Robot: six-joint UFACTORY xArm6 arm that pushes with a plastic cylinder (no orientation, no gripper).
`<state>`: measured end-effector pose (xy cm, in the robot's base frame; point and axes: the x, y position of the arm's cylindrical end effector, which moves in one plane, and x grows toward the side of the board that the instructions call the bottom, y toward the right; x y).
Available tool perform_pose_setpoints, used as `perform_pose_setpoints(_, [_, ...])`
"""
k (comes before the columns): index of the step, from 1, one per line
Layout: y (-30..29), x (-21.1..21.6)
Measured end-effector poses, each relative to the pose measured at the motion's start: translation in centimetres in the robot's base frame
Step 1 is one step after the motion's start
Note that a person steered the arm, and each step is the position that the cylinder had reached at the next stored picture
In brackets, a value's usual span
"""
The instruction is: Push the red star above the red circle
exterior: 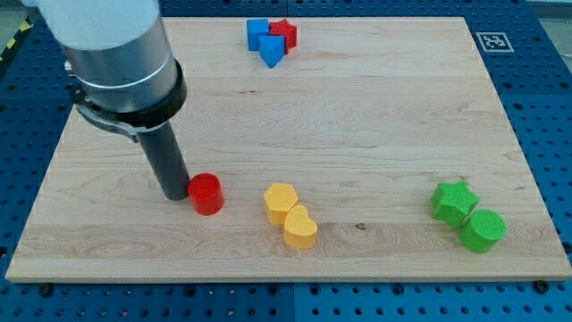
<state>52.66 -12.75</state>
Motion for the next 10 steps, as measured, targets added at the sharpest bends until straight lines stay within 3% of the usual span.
perform_pose_setpoints(2, [4.8,3.0])
perform_pose_setpoints(4, [6.9,3.1])
perform_pose_setpoints(5, [3.6,-0.5])
perform_pose_setpoints(7, [-3.2,-15.5])
perform_pose_setpoints(9, [-3.4,-30.9])
perform_pose_setpoints(10, [-0.1,-33.4])
